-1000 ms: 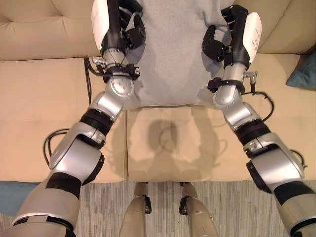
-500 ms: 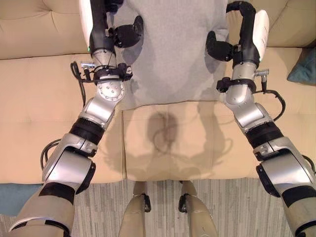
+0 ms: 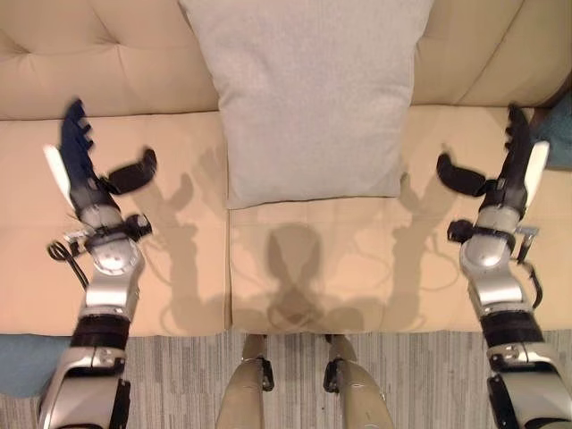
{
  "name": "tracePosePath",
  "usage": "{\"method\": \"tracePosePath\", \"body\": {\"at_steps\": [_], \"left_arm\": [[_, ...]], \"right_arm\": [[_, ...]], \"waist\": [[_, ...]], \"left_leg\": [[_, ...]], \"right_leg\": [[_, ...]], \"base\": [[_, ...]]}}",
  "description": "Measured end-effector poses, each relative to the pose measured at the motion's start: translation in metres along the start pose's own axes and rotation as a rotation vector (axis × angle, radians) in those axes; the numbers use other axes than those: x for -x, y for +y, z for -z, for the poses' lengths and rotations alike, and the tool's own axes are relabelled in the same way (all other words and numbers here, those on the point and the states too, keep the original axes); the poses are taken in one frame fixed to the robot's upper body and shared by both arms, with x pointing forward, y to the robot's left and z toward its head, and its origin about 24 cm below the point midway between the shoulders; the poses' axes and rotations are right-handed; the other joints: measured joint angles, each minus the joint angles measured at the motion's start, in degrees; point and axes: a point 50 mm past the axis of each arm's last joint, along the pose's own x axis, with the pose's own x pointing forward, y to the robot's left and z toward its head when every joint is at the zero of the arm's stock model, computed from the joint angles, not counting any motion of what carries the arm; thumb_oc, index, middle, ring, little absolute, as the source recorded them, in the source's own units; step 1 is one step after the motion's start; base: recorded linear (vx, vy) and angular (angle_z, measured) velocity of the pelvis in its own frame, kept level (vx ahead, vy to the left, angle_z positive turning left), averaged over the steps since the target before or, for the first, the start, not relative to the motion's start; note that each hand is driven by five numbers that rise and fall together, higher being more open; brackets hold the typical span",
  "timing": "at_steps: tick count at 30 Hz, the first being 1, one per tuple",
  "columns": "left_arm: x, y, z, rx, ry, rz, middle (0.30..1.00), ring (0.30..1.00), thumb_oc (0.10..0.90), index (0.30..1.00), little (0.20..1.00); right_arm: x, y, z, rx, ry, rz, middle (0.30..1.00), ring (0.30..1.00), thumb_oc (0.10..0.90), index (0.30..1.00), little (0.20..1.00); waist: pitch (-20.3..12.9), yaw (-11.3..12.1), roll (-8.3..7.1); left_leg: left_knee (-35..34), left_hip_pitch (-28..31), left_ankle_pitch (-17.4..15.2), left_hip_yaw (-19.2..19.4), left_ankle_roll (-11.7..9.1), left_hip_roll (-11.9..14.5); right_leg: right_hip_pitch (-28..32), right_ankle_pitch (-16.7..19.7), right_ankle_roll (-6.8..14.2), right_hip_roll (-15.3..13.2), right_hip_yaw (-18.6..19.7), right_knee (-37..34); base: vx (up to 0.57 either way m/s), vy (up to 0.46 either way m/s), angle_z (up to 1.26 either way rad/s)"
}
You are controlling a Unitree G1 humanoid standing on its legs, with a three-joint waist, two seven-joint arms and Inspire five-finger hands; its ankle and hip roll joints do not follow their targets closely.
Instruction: Pick up all the scattered cushions and arrange them neatly on the sofa.
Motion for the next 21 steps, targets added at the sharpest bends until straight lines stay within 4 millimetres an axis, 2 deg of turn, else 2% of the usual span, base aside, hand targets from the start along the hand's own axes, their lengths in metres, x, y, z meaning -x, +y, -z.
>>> {"method": "tracePosePath", "body": {"at_steps": [2,4,6,10,12,13,16,17,19,21], "left_arm": [[0.027,-0.005,0.017,0.025,0.061,0.047,0.900,0.900,0.800,0.900,0.900],[0.057,0.004,0.046,-0.029,0.165,0.102,0.900,0.900,0.800,0.900,0.900],[0.098,0.025,0.080,-0.106,0.325,0.144,0.900,0.900,0.800,0.900,0.900],[0.148,0.055,0.113,-0.195,0.527,0.198,0.900,0.900,0.800,0.900,0.900],[0.175,0.067,0.134,-0.275,0.676,0.252,0.900,0.900,0.800,0.900,0.900],[0.182,0.070,0.139,-0.307,0.708,0.281,0.900,0.900,0.800,0.900,0.900],[0.203,0.069,0.152,-0.370,0.791,0.380,0.900,0.900,0.800,0.900,0.900],[0.225,0.070,0.163,-0.384,0.884,0.403,0.900,0.900,0.800,0.900,0.900],[0.242,0.072,0.170,-0.401,0.958,0.420,0.900,0.900,0.800,0.900,0.900],[0.279,0.080,0.184,-0.452,1.138,0.441,0.900,0.900,0.800,0.900,0.900]], "right_arm": [[0.020,0.005,0.018,0.000,0.061,-0.042,0.900,0.900,0.800,0.900,0.900],[0.046,0.013,0.040,-0.027,0.147,-0.101,0.900,0.900,0.800,0.900,0.900],[0.089,0.013,0.078,0.006,0.305,-0.185,0.900,0.900,0.800,0.900,0.900],[0.149,0.001,0.119,0.006,0.537,-0.226,0.900,0.900,0.800,0.900,0.900],[0.182,-0.006,0.142,0.042,0.677,-0.273,0.900,0.900,0.800,0.900,0.900],[0.191,-0.007,0.147,0.051,0.711,-0.286,0.900,0.900,0.800,0.900,0.900],[0.214,-0.005,0.158,0.060,0.797,-0.337,0.900,0.900,0.800,0.900,0.900],[0.237,-0.005,0.169,0.094,0.879,-0.407,0.900,0.900,0.800,0.900,0.900],[0.252,-0.005,0.174,0.108,0.936,-0.447,0.900,0.900,0.800,0.900,0.900],[0.274,-0.002,0.181,0.090,1.032,-0.470,0.900,0.900,0.800,0.900,0.900]], "waist": [[0.0,0.0,-0.04],[0.0,-0.3,-0.25],[-1.3,-0.4,-0.84],[-3.0,-1.0,-2.16],[-6.7,-1.3,-2.80],[-8.2,-1.3,-2.97],[-8.9,-1.4,-3.36],[-10.9,-1.4,-3.60],[-12.8,-1.3,-3.74],[-13.7,-1.4,-3.81]], "left_leg": [[0.0,2.4,-0.2,-0.1,-0.2,0.0],[0.0,6.1,-1.5,-0.2,-1.3,0.2],[-0.1,10.3,-3.6,0.0,-2.0,0.6],[-0.1,16.1,-4.2,0.3,-1.6,0.5],[-0.1,18.0,-4.9,0.5,-1.4,0.3],[-0.1,18.0,-5.0,0.5,-1.3,0.2],[-0.1,21.7,-5.4,0.5,-1.2,0.0],[-0.4,23.5,-5.9,0.5,-1.3,0.0],[-0.4,23.9,-6.2,0.5,-1.4,0.1],[-0.4,25.6,-6.8,0.6,-1.6,0.4]], "right_leg": [[2.5,-0.7,0.4,0.0,0.1,0.0],[6.2,-2.3,0.6,0.1,0.1,-0.1],[10.2,-4.0,1.2,0.4,0.3,-0.1],[15.9,-4.6,1.2,0.4,0.2,-0.1],[17.6,-5.2,1.5,0.1,0.5,-0.1],[17.7,-5.2,1.5,0.0,0.4,-0.1],[21.5,-5.4,1.6,0.1,0.2,-0.1],[23.4,-6.1,1.6,0.1,0.1,-0.2],[23.8,-6.7,1.8,0.1,0.1,-0.5],[25.3,-7.0,1.7,0.3,0.2,-0.5]], "base": [[0.02,0.008,0.04],[0.03,0.019,-0.02],[0.06,0.038,-0.07],[0.03,0.039,-0.02],[0.00,0.030,-0.03],[0.00,0.000,0.00],[0.01,0.016,0.05],[0.00,0.000,0.00],[0.00,0.016,0.00],[0.02,0.041,-0.02]]}}
